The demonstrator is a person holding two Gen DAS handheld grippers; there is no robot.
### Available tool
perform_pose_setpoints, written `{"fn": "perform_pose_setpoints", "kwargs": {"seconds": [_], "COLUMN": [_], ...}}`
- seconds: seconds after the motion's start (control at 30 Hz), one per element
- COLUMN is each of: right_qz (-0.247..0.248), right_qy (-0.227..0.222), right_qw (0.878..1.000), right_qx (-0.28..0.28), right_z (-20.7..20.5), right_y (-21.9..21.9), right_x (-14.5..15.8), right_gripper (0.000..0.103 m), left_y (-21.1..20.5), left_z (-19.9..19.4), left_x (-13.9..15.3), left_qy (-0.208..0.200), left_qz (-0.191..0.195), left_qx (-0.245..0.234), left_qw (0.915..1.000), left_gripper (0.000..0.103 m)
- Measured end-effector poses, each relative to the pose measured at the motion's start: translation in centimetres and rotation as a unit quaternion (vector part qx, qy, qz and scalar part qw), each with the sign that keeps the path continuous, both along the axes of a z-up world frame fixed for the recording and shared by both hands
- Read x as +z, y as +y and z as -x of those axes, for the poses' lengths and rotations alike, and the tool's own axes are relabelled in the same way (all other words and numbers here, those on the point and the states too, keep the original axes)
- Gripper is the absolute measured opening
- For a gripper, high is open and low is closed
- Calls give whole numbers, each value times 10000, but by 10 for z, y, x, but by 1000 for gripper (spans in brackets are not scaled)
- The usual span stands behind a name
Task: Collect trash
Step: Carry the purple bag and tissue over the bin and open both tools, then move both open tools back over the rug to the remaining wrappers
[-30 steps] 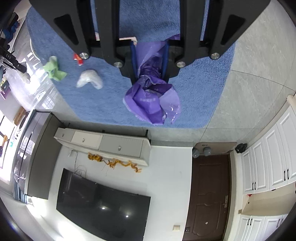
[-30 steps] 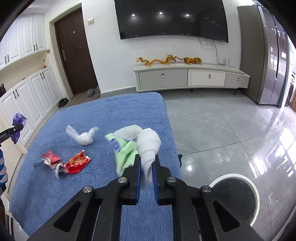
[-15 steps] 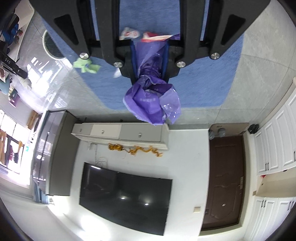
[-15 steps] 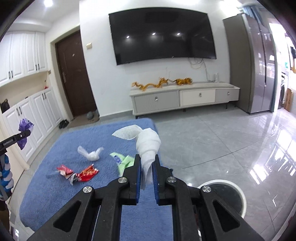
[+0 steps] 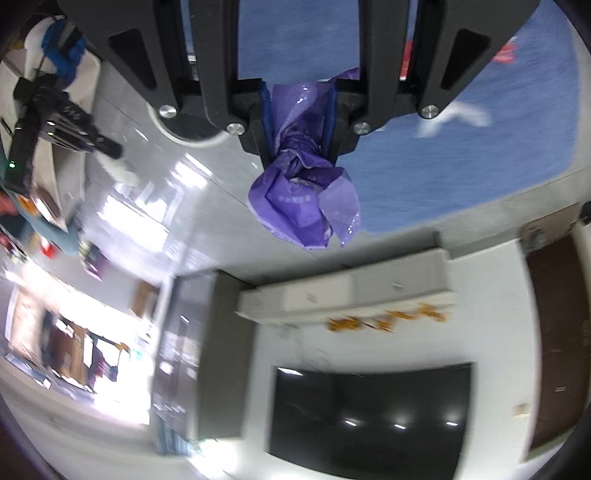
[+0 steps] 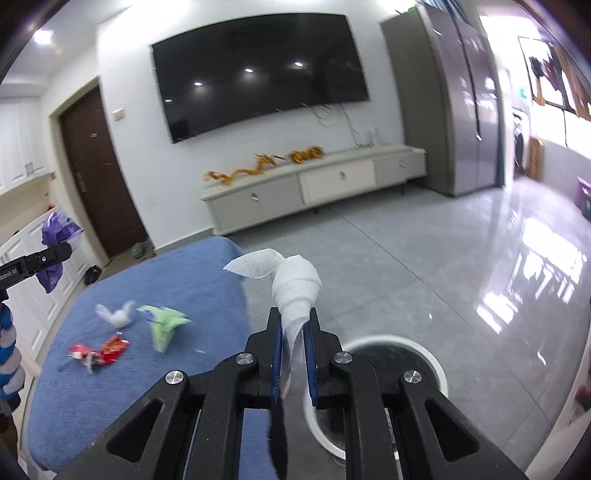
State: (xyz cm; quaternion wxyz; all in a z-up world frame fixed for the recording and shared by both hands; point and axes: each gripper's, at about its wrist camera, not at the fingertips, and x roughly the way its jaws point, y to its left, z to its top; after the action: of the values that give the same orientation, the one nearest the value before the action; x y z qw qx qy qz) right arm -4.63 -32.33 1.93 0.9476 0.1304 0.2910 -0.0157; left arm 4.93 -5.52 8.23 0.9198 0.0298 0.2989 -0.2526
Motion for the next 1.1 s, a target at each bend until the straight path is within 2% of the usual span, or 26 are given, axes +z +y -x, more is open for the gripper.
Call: {"fn": "perform_pose_setpoints", "kwargs": {"seconds": [0.17, 0.37, 0.43, 0.5, 0.53, 0.57, 0.83, 1.1], "right_qz": [-302, -657, -721, -759, -770, -771, -812, -793], "right_qy": [416, 900, 1011, 1084, 1102, 1110, 1098, 889], "right_qw": [9982, 9924, 9905, 9890, 9885, 9882, 9867, 9891], "right_qx": [-299, -526, -593, -654, -689, -724, -880, -871], "right_z": [-7, -19, -23, -23, -23, -22, -13, 3], "right_y": [-41, -73, -79, -83, -85, -86, -91, -83], "right_x": [-41, -89, -101, -108, -110, -111, -108, -89], "right_gripper": [11, 14, 14, 25, 34, 37, 39, 40], "left_y": [-102, -172, -189, -198, -203, -206, -206, -188], "left_z": [-18, -39, -47, -51, -54, -56, -62, -41], "left_x": [-39, -85, -100, -108, -111, -112, -112, -98], "left_qy": [469, 1144, 1468, 1651, 1725, 1756, 1837, 1500], "left_qz": [-207, -183, -88, -24, 32, 96, 251, 186], "left_qx": [-773, -1283, -1453, -1537, -1565, -1569, -1590, -1465], "left_qw": [9957, 9849, 9784, 9742, 9725, 9718, 9697, 9776], "left_gripper": [21, 22, 23, 29, 42, 55, 57, 57]}}
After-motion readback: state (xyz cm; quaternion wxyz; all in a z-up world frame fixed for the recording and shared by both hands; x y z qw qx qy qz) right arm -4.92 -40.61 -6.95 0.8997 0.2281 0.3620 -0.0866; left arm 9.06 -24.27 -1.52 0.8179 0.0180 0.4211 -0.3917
